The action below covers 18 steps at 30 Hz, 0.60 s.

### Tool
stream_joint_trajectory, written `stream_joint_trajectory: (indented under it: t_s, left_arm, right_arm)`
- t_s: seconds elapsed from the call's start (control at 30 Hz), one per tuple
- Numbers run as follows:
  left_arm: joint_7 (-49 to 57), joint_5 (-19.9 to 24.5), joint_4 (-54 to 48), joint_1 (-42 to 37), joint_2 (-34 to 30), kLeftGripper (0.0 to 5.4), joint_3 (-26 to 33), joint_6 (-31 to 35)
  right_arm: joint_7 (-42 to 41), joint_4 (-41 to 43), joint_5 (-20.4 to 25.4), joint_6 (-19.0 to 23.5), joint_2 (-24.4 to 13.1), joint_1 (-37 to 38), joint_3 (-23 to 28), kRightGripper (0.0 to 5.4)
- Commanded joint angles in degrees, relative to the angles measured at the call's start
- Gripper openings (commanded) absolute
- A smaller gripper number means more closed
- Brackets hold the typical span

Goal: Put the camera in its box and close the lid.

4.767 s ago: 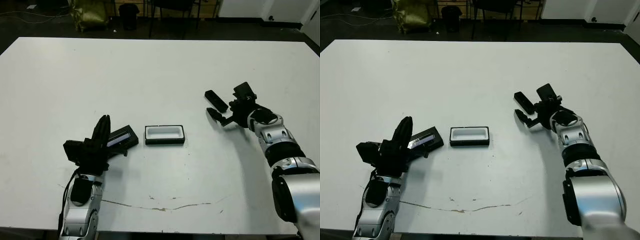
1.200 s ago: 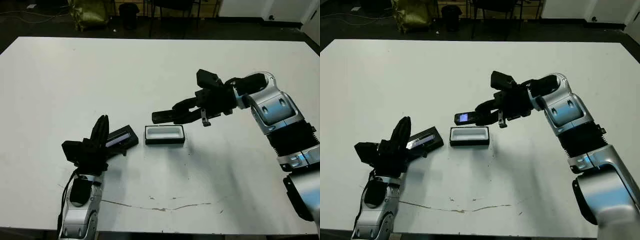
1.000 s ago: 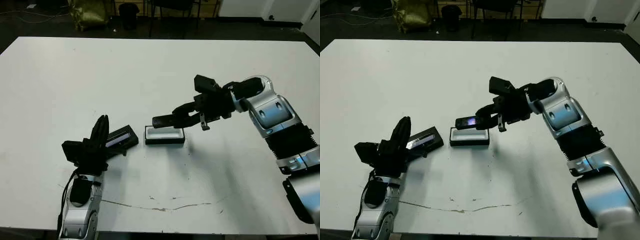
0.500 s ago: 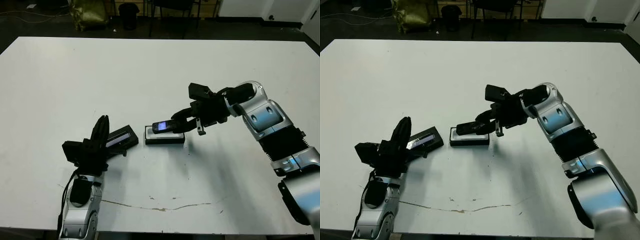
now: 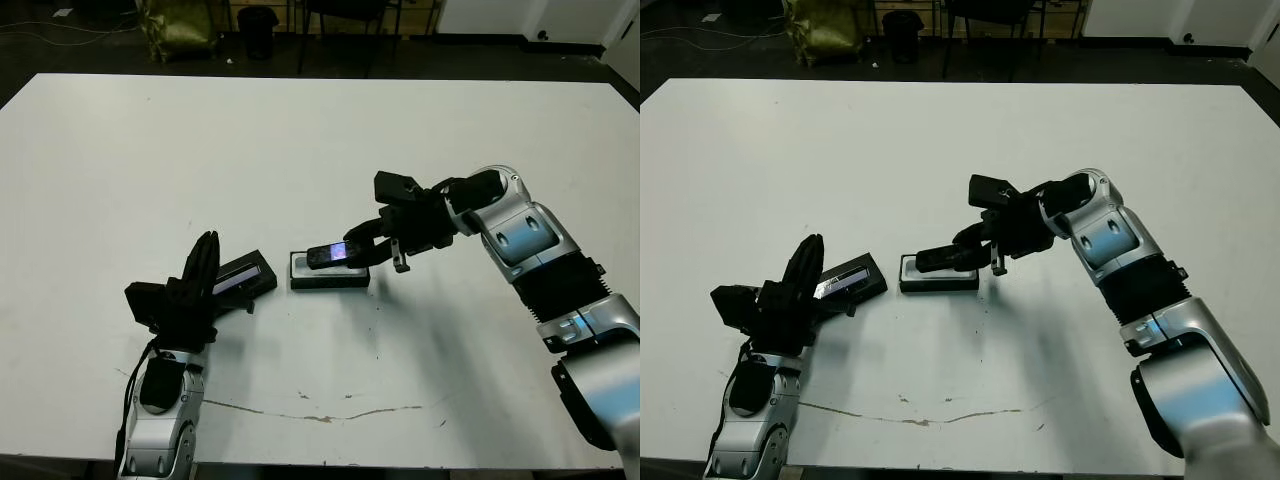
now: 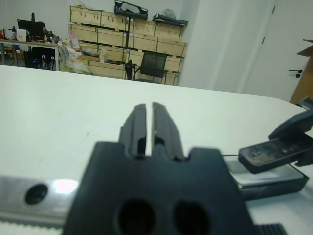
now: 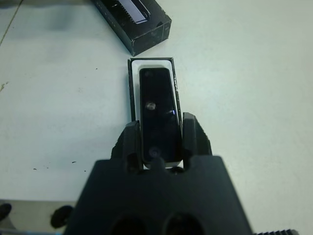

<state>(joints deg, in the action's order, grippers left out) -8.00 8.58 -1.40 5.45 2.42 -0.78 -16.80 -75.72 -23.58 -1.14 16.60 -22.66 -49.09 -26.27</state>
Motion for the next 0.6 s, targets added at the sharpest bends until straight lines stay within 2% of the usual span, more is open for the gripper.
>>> stream_joint_trajectory:
  t_s: [0.03,0.6]
  left_arm:
    - [0.4,0.0,0.2,1.0,0.1,0.0,0.1,1.1]
    - [1.1,-0.6,-0.3,1.2,0.1,0.0,-0.1,1.8]
  right_arm:
    - [-0.4,0.2,-0.7,1.0,0.1,-0.3,-0.6,0.53]
    - [-1.0,-0.2,-1.5,1.4,1.2,-0.5,-1.2,0.53]
